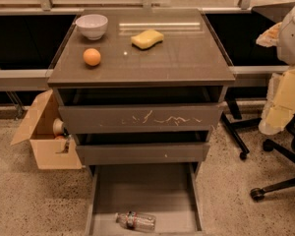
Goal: Pick water bottle from bottom drawer and place on counter
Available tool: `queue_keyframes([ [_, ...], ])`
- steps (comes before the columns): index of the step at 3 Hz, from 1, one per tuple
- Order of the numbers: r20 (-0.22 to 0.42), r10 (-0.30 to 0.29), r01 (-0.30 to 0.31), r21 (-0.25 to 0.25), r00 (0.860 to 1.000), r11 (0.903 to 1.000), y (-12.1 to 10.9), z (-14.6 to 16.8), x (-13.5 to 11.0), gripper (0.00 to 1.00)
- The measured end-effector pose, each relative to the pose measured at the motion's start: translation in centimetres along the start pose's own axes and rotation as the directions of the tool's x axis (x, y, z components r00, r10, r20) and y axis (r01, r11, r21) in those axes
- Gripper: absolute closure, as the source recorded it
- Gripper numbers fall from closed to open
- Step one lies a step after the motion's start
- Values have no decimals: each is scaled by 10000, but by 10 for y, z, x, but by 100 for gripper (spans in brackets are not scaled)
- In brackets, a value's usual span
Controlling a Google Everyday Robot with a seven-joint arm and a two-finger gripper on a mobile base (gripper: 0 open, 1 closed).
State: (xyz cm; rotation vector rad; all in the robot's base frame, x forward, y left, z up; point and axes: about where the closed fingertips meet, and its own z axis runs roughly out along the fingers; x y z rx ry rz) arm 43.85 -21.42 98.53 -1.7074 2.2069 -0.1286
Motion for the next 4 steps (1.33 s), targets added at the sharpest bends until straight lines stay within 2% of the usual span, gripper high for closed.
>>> queue_keyframes([
  [1,1,0,0,0,10000,10000,0,0,0,0],
  [2,1191,105,-36,-585,9928,9983,11,51,3,0],
  [3,2327,314,-54,-1114,9720,9938,21,98,3,0],
  [4,3224,357,248,-1816,9459,9831,39,149,-8,0],
])
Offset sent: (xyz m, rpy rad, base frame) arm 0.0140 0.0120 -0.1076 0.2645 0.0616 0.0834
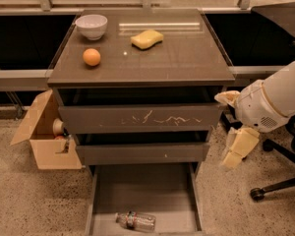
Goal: Pick water bottle from bottom drawer and place on counter
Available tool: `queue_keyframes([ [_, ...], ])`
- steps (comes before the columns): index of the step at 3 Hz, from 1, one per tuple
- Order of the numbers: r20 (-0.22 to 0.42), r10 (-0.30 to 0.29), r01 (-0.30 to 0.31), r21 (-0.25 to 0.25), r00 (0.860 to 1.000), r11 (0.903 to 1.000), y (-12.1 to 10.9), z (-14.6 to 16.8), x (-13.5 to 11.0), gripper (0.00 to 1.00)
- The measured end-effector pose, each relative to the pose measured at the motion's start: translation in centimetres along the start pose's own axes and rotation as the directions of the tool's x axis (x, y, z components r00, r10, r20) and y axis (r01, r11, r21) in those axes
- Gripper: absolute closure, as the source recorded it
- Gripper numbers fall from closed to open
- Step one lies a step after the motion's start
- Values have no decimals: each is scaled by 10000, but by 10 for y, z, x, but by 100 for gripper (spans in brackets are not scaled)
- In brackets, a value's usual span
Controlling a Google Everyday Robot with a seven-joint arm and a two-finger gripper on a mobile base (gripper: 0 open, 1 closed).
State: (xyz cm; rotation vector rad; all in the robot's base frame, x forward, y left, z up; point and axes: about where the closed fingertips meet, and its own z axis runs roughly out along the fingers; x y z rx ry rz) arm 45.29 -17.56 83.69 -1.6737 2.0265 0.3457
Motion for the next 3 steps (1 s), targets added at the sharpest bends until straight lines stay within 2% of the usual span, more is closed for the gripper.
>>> queue_keyframes([
  [1,-52,-35,35,-41,10000,10000,0,6,1,0],
  [2,-573,-395,369,-460,9976,9983,1,61,9,0],
  [3,-630,-739,688,-782,9953,9946,6,124,20,0],
])
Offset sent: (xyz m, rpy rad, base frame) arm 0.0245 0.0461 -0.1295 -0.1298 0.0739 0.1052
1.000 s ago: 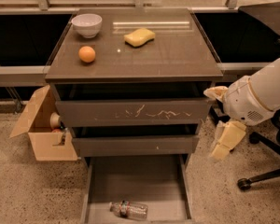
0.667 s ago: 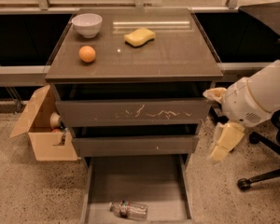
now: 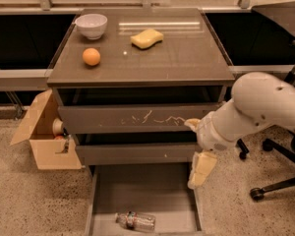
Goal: Pick water bottle from bottom drawer and place on counter
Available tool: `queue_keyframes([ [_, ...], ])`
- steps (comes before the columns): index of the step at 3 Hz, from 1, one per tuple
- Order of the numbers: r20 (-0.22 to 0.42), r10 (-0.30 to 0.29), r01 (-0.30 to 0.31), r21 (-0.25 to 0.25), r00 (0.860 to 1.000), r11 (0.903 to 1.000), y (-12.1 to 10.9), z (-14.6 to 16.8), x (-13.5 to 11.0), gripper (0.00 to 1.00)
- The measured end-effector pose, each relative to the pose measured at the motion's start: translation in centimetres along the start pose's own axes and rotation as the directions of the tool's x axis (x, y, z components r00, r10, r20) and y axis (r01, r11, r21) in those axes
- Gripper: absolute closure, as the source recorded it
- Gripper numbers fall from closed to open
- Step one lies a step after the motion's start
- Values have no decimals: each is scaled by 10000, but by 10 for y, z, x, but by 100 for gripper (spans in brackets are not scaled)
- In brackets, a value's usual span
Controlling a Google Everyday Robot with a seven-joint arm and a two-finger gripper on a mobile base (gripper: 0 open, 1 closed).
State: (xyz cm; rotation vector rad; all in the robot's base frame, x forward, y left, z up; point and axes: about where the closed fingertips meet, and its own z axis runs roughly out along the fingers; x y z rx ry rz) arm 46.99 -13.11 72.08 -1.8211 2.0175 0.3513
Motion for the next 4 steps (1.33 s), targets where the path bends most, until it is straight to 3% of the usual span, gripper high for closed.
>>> queue_keyframes([
  [1,373,-187,203,-406,9991,9990,3,74,3,0],
  [2,636,-188,233,-701,9978,9973,7,118,4,0],
  [3,554,-179,219,-739,9983,9970,7,122,6,0],
  [4,-401,-90,42,-1169,9992,9931,11,169,24,0],
])
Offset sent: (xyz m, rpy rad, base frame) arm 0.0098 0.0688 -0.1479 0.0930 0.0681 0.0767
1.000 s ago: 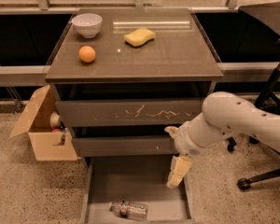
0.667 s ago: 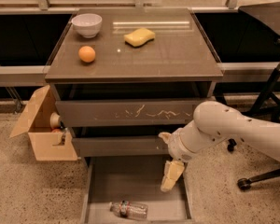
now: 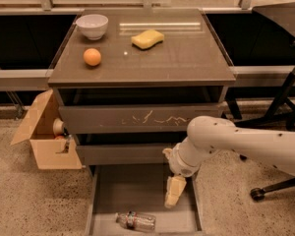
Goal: Pick water bottle from bottom drawer and place on counter
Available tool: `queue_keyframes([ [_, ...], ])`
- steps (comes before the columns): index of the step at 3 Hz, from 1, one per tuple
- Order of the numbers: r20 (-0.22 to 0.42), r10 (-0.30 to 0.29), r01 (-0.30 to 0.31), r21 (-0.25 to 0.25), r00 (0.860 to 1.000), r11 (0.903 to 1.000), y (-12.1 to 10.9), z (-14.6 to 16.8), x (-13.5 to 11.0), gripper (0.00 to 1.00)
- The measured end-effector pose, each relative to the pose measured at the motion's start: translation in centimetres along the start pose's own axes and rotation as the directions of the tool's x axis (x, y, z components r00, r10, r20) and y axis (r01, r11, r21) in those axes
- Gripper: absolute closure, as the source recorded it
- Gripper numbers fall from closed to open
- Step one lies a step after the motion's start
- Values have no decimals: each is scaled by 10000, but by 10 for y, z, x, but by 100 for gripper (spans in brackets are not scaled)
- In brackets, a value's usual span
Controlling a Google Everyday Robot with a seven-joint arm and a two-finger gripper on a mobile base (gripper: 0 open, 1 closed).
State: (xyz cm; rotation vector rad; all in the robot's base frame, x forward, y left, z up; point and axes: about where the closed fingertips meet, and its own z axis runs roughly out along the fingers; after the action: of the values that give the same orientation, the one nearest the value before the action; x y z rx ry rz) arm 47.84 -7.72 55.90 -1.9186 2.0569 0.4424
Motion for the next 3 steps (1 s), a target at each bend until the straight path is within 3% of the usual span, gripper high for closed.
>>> queue_keyframes([
  [1,-297,32,-40,-285,9996,9996,-2,72,28,0],
  [2,-281,-88,78,-348,9996,9994,-5,116,42,0],
  [3,108,-153,158,-479,9998,9987,-15,167,57,0],
])
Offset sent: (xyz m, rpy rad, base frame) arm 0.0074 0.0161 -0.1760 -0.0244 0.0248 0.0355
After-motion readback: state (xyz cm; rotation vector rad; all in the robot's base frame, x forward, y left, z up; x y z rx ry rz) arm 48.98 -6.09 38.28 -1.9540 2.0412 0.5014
